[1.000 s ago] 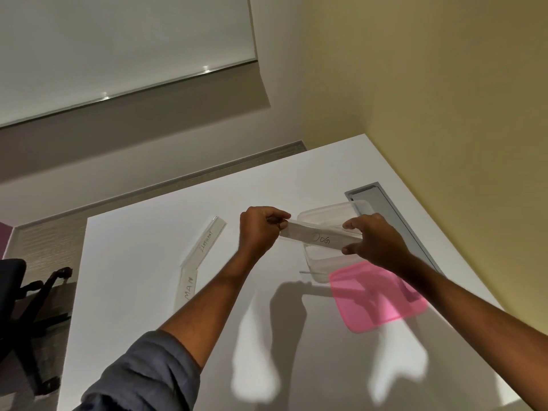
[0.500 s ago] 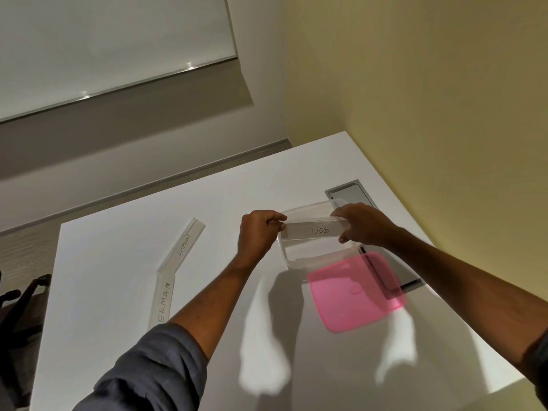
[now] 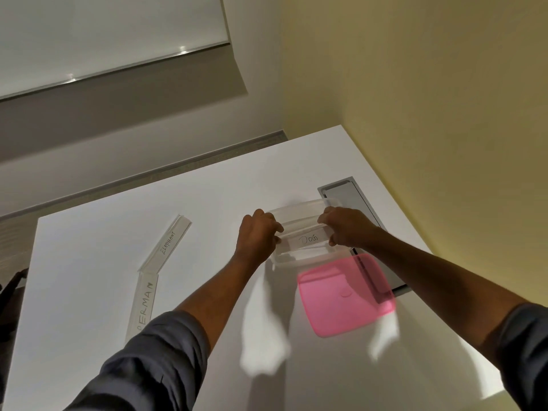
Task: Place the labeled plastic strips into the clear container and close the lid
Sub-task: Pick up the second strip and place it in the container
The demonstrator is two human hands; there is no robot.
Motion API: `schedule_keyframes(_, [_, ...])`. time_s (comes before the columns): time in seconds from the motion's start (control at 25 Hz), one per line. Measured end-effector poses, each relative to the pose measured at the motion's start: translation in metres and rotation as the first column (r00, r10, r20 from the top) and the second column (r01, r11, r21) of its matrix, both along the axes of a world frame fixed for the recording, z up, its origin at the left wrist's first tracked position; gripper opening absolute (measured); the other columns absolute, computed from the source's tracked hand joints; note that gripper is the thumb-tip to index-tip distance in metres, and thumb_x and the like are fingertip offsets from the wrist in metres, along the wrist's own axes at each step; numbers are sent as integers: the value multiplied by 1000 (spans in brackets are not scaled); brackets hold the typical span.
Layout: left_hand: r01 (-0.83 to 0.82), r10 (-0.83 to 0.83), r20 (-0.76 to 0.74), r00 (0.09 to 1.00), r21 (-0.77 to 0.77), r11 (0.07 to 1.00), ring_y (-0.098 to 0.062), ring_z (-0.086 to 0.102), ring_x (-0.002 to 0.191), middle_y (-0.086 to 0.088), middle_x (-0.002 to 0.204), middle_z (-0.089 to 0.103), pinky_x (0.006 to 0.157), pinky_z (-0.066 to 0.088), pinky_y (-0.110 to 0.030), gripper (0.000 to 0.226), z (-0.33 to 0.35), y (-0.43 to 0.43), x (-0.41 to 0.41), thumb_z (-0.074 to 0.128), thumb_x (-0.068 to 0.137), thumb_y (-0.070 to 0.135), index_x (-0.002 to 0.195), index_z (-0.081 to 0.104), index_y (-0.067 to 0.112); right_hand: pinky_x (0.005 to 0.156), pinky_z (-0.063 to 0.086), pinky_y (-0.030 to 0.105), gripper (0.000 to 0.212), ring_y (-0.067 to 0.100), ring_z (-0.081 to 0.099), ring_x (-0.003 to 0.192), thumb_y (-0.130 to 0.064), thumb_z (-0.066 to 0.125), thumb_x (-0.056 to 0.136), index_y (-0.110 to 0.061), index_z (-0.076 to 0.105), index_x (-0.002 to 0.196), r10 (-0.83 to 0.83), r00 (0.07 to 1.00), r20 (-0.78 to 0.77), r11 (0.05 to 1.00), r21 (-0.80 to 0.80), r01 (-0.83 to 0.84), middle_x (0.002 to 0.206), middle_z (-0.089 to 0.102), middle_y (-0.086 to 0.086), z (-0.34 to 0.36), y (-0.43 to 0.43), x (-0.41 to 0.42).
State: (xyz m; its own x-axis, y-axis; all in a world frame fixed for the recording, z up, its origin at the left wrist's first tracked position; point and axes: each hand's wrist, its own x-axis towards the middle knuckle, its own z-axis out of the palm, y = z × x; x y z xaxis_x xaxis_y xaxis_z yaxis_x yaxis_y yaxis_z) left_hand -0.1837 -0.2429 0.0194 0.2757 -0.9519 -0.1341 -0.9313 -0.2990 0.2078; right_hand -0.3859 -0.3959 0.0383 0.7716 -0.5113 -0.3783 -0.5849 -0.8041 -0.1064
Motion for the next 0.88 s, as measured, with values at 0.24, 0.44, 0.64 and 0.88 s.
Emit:
schedule_keyframes(0.24, [122,-143,143,979,141,982,-23,58,122,6,123,78,98,40,-39,34,-18,-16,-4,79,92,32,126,78,30,86,61,46,67,27,69,110,-24,90,76,-16,64,137,47,997,-57,999,-8,-47,127,63,4,-25,0,2])
schedule_keyframes(0.44, [176,-217,221,951,194,965,-25,58,122,5,119,77,99,38,-41,30,-30,-21,-7,77,91,35,121,80,30,86,60,43,63,28,66,117,-21,89,76,-15,65,134,39,998,-57,999,-10,-40,127,63,6,-42,-1,5])
schedule_keyframes(0.64, [167,-206,187,960,206,964,-23,59,117,5,111,80,99,35,-40,30,-44,-26,-7,80,89,35,118,82,29,86,60,45,54,29,64,117,-19,89,76,-12,69,125,22,999,-31,999,31,-21,122,65,7,-54,-3,6])
schedule_keyframes(0.88, [125,-148,118,982,187,974,-20,63,111,3,103,81,100,33,-38,20,-54,-30,-5,79,90,29,109,83,29,83,60,45,40,31,67,112,-13,80,80,-12,71,118,1,1000,2,999,48,-1,119,67,7,-65,-5,7])
